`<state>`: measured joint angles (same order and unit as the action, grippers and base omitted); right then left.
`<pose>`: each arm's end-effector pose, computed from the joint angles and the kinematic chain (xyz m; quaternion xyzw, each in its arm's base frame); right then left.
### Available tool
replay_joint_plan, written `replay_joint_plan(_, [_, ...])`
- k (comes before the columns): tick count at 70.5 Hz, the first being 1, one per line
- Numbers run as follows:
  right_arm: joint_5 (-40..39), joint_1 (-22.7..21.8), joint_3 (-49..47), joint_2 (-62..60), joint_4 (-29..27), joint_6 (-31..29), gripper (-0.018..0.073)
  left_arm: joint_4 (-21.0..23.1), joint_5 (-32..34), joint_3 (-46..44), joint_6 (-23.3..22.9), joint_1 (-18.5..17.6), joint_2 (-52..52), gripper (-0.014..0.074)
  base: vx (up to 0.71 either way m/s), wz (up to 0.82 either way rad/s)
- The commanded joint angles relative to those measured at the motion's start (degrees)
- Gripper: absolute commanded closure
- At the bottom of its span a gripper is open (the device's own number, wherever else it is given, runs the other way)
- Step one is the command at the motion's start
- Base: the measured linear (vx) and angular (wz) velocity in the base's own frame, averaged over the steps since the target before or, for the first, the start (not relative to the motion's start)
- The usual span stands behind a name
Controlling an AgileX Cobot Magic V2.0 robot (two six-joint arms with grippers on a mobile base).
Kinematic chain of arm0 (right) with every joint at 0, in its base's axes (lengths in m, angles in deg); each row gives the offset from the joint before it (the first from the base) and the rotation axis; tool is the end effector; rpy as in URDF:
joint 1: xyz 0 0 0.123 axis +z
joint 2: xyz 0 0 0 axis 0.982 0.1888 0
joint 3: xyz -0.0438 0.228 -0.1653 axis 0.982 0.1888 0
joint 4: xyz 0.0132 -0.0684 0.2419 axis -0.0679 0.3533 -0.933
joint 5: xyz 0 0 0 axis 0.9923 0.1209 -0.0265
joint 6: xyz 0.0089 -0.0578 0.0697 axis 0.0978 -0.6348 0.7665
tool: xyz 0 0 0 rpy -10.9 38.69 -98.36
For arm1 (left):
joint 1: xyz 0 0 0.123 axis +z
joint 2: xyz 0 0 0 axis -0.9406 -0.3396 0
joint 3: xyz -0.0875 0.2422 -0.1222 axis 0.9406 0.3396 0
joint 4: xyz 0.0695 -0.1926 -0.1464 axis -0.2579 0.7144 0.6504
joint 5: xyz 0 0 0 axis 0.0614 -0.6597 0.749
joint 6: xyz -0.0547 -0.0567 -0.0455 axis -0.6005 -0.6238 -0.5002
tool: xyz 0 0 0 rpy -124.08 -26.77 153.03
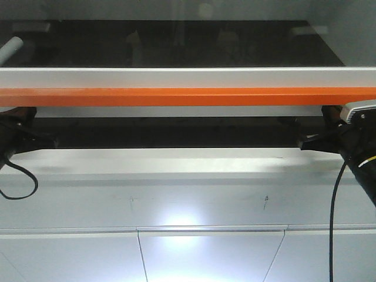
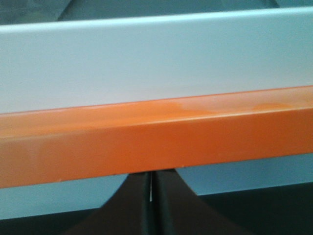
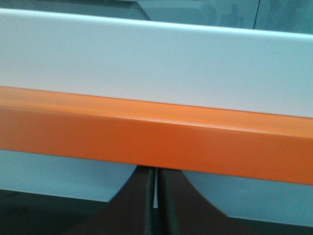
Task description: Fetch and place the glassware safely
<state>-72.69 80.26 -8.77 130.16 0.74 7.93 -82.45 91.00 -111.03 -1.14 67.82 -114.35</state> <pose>0.2842 0.0121 0.2234 -0.0680 0.6963 -0.0054 0.7145 0.2811 -0.0135 0.2422 0.0173 0.7364 -0.0266 0.6759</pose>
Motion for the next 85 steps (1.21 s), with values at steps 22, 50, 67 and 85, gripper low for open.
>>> replay_joint_plan(22, [-2.56, -0.26, -8.59, -10.02, 3.08, -0.38, 0.056, 0.42, 8.25, -8.6, -0.14, -0.31, 10.73, 0.0603, 0.0, 0.0])
replay_joint_plan(50, [6.91, -0.26, -12.32, -16.61, 3.08, -0.33, 0.056, 0.22, -0.26, -13.09, -0.14, -0.31, 17.1, 0.0603, 0.0, 0.0])
replay_joint_plan(67, [11.33, -0.26, -12.32, -18.53, 3.08, 0.42, 0.056, 0.22, -4.68, -13.09, -0.14, -0.31, 19.12, 0.0603, 0.0, 0.0])
replay_joint_plan(85, [16.7, -0.26, -12.32, -21.23, 3.08, 2.68, 0.056, 0.21, -11.38, -13.09, -0.14, -0.31, 22.98, 0.0603, 0.0, 0.0])
